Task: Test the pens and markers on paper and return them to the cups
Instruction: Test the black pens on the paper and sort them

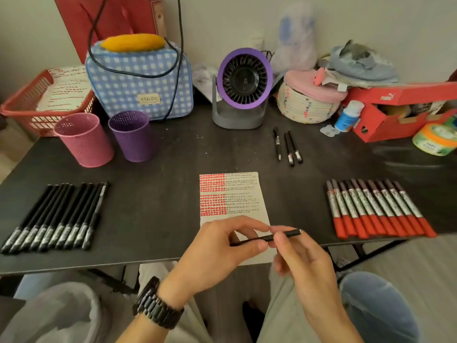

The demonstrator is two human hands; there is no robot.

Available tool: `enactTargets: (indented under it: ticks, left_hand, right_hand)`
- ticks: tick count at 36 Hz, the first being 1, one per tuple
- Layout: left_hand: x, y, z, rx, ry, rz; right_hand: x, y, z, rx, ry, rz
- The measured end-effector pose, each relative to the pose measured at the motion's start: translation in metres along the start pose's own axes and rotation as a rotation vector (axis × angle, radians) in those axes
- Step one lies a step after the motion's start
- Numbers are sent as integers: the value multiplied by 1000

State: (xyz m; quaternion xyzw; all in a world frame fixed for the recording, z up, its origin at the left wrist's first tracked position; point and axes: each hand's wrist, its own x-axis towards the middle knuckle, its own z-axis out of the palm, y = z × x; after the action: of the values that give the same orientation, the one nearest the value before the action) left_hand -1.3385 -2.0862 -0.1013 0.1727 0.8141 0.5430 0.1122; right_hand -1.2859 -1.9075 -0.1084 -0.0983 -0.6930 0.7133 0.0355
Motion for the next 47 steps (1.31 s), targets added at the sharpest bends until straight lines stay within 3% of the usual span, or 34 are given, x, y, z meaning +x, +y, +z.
enactTargets:
  ticks: [6, 13, 20, 28, 35, 41, 44, 47]
  left_hand:
    - [-24, -4, -7, 68, 42, -63]
    - [-53, -8, 5, 22, 140, -54]
    - [-62, -18, 21, 185, 170, 38]
    - [-72, -27, 24, 275, 137, 32]
    - [-73, -23, 24, 339, 111, 23]
    - [-76, -20, 15, 100, 46, -31]
    - [-84, -32, -9, 69, 127, -75]
    - [-91, -45, -35, 131, 294, -132]
  right_hand:
    - [-2, 6, -7, 89, 133, -8]
    - [-17, 16, 0, 227, 109, 45]
    - [-39, 28, 15, 159, -85, 127]
    - [-48, 32, 12, 70, -105, 108]
    - [-47, 39, 12, 117, -51, 79]
    - [-45, 42, 11, 236, -2, 72]
    - [-28, 36, -11, 442, 190, 93]
    - [-17, 28, -32, 371, 193, 35]
